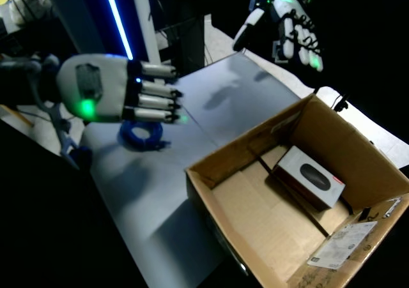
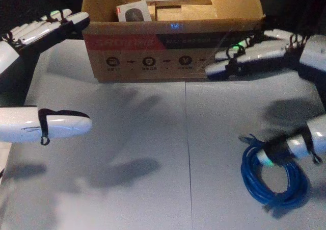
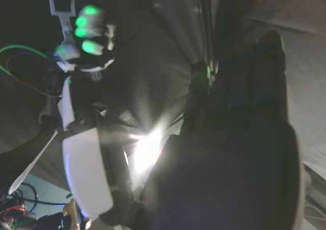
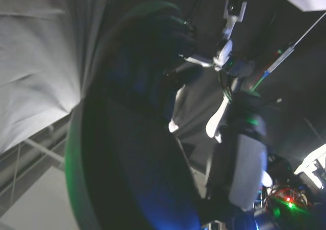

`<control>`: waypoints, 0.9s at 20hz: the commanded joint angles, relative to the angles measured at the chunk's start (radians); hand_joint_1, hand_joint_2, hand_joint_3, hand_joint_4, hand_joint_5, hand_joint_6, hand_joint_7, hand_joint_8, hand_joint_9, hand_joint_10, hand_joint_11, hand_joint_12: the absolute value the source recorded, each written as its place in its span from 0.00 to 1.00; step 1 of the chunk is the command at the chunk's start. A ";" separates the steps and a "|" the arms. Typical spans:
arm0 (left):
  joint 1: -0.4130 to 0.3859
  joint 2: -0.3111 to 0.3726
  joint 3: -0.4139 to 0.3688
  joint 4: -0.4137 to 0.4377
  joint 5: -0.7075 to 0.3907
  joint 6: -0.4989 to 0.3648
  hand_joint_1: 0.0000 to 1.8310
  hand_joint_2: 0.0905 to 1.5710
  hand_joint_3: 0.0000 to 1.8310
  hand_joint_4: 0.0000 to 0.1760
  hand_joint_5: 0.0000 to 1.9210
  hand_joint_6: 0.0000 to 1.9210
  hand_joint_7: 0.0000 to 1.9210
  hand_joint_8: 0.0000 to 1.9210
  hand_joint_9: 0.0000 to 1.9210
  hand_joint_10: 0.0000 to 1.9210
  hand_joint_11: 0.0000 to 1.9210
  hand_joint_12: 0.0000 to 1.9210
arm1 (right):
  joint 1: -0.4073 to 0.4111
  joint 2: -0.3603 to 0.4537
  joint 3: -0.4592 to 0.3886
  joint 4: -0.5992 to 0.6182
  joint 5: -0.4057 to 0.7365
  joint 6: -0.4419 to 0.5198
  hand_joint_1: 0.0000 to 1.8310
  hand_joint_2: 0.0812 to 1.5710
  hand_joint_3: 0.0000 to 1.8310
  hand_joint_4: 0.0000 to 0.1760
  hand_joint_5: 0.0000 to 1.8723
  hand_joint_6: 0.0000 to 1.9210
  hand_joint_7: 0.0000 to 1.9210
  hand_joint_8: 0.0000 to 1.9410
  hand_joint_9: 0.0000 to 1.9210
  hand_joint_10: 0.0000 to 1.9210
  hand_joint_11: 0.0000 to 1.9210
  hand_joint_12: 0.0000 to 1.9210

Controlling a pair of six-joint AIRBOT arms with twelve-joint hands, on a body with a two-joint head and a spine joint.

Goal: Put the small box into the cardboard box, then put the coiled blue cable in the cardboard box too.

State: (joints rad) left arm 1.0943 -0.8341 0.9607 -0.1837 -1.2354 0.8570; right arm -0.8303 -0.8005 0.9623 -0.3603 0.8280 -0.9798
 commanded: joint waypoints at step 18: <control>-0.005 -0.015 0.004 0.000 -0.115 -0.012 0.37 0.50 0.00 0.80 0.08 0.00 0.05 0.00 0.03 0.00 0.04 0.01 | -0.047 0.037 -0.024 -0.226 -0.215 0.164 0.52 0.44 0.00 1.00 0.09 0.00 0.02 0.00 0.06 0.00 0.00 0.26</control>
State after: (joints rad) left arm 1.0943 -0.8452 0.9607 -0.1822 -1.2297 0.8482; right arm -0.8837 -0.7616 0.9428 -0.6113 0.5343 -0.8227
